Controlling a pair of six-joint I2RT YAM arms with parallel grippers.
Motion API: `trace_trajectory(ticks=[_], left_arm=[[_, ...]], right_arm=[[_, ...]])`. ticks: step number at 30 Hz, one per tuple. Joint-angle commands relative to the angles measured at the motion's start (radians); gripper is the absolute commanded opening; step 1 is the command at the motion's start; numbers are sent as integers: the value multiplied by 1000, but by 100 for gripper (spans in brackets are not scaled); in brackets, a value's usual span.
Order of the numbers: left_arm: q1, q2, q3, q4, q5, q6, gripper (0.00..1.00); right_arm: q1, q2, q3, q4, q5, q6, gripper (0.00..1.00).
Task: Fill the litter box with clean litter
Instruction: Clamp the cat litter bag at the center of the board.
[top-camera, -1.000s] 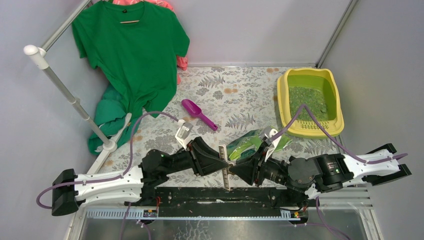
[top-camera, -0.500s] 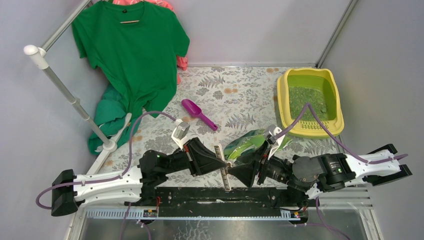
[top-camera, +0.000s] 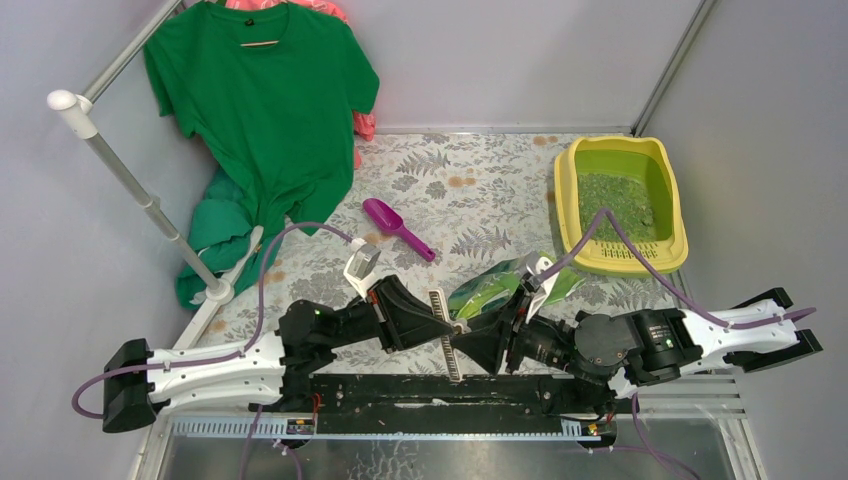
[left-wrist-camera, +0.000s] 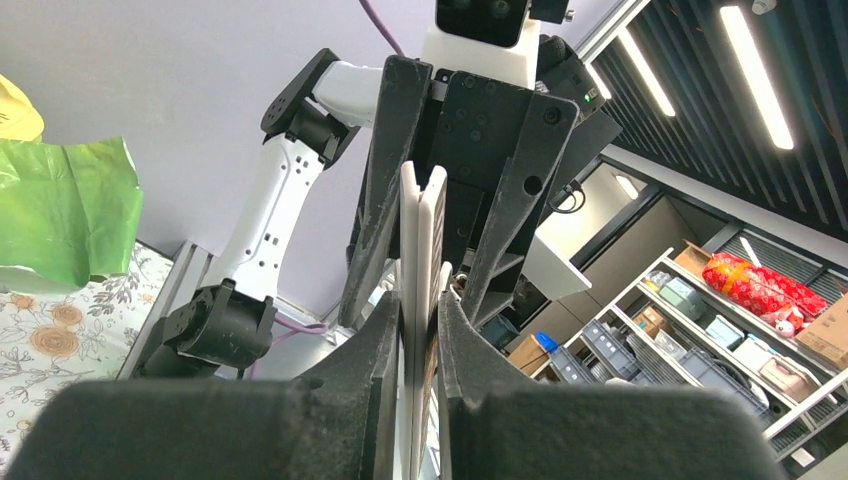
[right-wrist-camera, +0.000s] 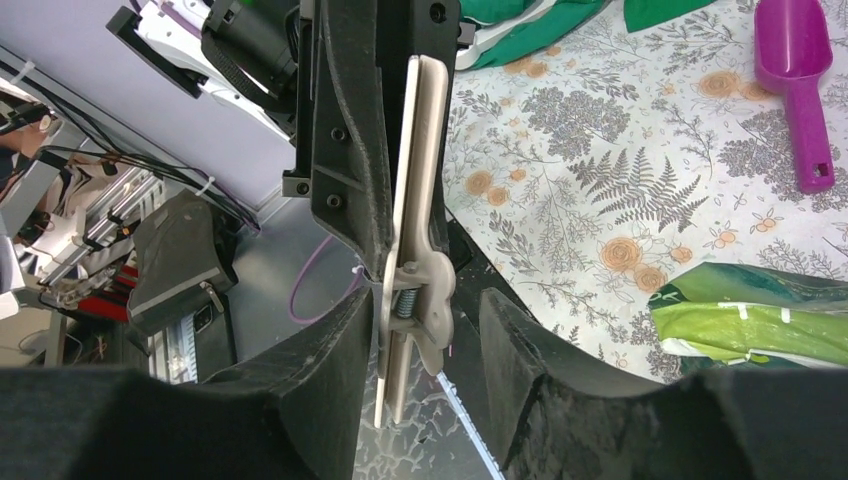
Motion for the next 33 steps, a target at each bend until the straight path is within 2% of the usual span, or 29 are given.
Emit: trace_trajectory(ticks=[1,5,8,9,10,12,14,19,24,26,30,33], left_arm=[[3,-9,-5,28,-2,12,8],[3,-27,-6,6,-14,21,8],[3,-39,-1,-24,-20,31,8],[3,-44,1,-35,-25,35,10],[3,-55,1,-47,-34,38,14],[3,-75,2,-76,-53,45,33],[4,-91,6,-96,-60,51,43],[3,-109,22,-135,-71,69,51],[3,-149,69,-249,-117,125,52],[4,-185,104,-404,-219,174,49],[4,-203,159,-624,-380,252,43],[3,-93,223,-744,-440,290,36]], right_arm=[[-11,-12,18,58,-3,-14,49],[-11,-12,19,55,-7,-12,34],[-11,-12,19,49,-10,-6,13],[-11,-14,19,48,-10,-5,4],[-11,-15,20,44,-8,0,0],[-11,-15,26,27,-1,9,0],[-10,-17,24,24,1,10,0],[-11,-4,30,15,11,11,0],[-13,22,72,-71,82,40,0],[-12,39,119,-157,145,82,0],[-14,94,275,-396,272,201,0],[-14,156,429,-629,361,351,0]])
